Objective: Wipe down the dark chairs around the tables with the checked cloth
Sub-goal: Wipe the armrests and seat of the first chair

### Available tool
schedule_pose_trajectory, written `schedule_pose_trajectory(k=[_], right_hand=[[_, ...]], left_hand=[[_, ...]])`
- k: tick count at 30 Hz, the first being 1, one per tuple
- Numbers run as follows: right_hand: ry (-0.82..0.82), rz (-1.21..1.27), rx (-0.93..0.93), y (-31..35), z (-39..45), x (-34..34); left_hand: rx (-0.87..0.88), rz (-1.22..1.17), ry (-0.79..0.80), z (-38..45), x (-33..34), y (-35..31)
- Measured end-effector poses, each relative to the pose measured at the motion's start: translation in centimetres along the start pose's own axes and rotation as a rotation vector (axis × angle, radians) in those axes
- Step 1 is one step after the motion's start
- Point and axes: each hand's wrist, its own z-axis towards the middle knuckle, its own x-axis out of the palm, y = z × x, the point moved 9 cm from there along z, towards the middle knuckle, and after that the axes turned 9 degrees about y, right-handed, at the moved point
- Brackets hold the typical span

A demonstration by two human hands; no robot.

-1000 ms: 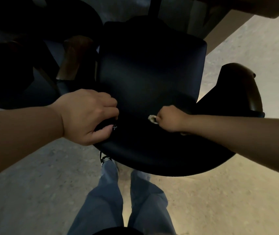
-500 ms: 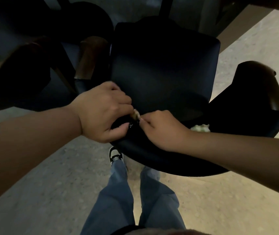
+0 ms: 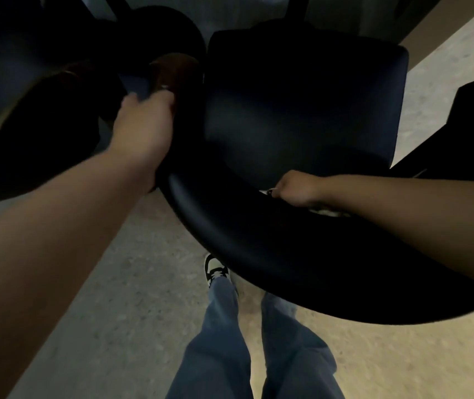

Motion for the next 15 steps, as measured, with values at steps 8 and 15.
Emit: schedule_pose_trajectory(k=[8, 15], right_hand=[[-0.263, 0.072, -0.349, 6.6, -10.9, -1.4], [-0.440, 0.218, -0.657, 9.6, -15.7, -1.1]], left_hand=[[0.100, 0.214, -0.077, 0.0, 0.5, -1.1], [0.095, 0.244, -0.074, -0.7, 0.5, -1.4]])
